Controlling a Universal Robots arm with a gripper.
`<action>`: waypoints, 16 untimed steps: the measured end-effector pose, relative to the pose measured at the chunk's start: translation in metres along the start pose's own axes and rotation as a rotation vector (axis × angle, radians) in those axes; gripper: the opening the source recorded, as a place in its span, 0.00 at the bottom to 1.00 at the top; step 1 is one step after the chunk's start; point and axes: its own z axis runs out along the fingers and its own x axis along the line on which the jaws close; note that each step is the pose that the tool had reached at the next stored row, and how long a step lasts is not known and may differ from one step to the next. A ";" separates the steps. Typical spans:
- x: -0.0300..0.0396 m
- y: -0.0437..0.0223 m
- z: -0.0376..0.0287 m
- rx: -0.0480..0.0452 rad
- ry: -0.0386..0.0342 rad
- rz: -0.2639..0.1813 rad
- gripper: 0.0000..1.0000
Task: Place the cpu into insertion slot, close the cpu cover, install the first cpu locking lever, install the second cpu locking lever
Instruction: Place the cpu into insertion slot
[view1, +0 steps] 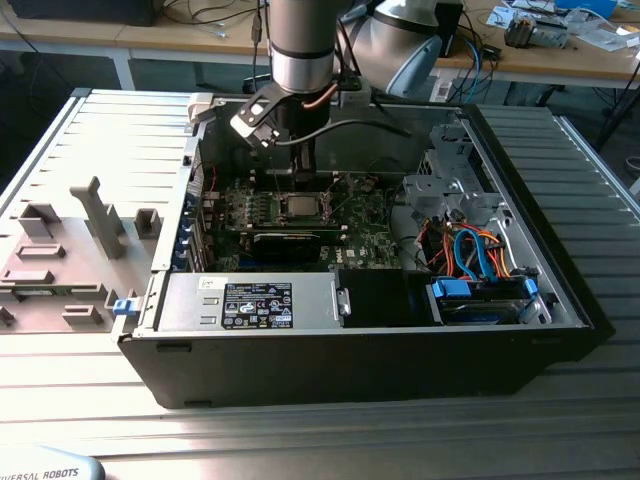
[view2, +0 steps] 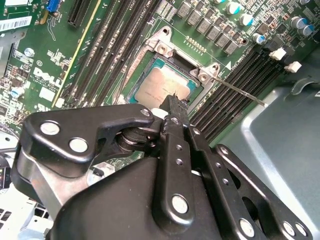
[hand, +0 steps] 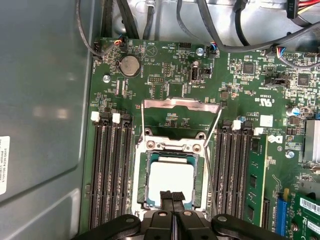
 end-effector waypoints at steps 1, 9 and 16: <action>0.0000 0.0000 -0.0004 0.0001 -0.0001 0.000 0.11; 0.0000 0.0001 -0.0035 0.0000 -0.0006 0.000 0.11; 0.0000 0.0001 -0.0060 0.0000 -0.0007 0.000 0.11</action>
